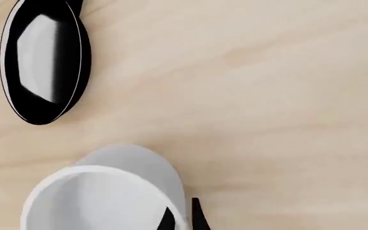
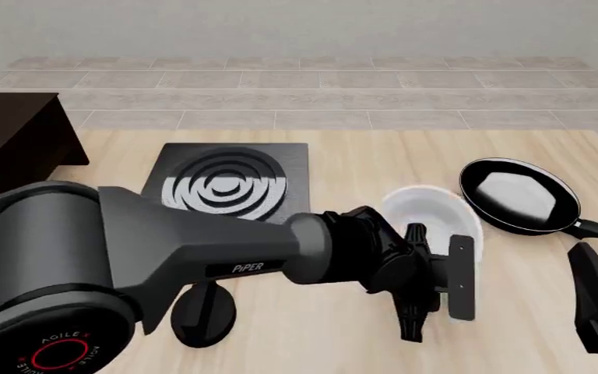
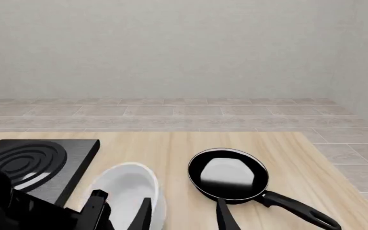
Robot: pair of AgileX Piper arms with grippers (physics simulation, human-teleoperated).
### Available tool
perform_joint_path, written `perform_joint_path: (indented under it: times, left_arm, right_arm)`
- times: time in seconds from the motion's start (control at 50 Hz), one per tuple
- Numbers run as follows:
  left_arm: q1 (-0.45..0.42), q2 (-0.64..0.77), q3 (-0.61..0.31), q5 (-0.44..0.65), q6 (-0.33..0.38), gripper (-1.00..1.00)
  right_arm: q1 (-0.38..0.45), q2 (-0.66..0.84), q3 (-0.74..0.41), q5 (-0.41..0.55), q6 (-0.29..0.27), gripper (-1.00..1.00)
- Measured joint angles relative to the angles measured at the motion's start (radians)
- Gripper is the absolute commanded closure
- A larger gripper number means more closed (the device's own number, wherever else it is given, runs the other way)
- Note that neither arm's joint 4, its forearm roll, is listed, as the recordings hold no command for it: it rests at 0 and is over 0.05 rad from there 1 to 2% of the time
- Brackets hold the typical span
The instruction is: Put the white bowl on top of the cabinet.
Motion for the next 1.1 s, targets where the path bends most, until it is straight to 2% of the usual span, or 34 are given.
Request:
perform_joint_path:
  times: [0.48, 1.1]
  left_arm:
    - [0.022, -0.016, -0.009, 0.034, -0.005, 1.0]
    - [0.087, -0.151, -0.02, 0.041, -0.049, 1.0]
  right_arm:
    - [0.0, 0.0, 0.0, 0.0, 0.0, -1.0]
    - [0.0, 0.0, 0.0, 0.0, 0.0, -1.0]
